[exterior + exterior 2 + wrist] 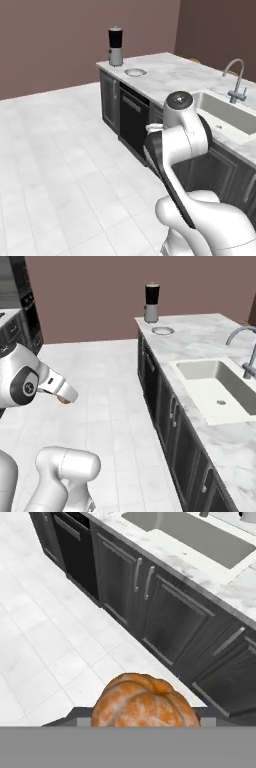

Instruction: Pick the banana and tangerine from the fridge and place them on the plate next to the blender to make a fruit smoothie.

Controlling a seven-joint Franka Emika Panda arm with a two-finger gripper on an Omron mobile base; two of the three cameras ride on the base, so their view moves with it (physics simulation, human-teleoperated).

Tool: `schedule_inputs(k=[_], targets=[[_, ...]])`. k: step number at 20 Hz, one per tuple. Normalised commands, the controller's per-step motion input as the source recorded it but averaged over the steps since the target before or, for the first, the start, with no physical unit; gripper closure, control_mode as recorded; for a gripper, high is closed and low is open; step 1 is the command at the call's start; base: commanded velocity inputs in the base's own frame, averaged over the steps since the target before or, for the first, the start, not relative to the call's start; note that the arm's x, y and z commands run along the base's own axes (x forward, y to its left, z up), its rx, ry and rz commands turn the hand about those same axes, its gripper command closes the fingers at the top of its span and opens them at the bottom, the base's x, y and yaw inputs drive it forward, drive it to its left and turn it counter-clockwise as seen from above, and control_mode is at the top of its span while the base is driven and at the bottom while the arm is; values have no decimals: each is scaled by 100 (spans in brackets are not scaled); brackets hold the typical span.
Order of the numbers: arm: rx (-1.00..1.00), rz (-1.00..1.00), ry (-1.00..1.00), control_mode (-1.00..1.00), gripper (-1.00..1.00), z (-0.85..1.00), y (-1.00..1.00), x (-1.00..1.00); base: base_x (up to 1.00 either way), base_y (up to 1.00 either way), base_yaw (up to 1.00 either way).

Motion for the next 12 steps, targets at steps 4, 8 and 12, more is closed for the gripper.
schedule_inputs(k=[4,8,12], targets=[[0,0,0,100,100,0,0,0,100,100,-50],[0,0,0,100,100,0,0,0,100,93,-47],[0,0,0,100,100,0,0,0,100,75,-40]])
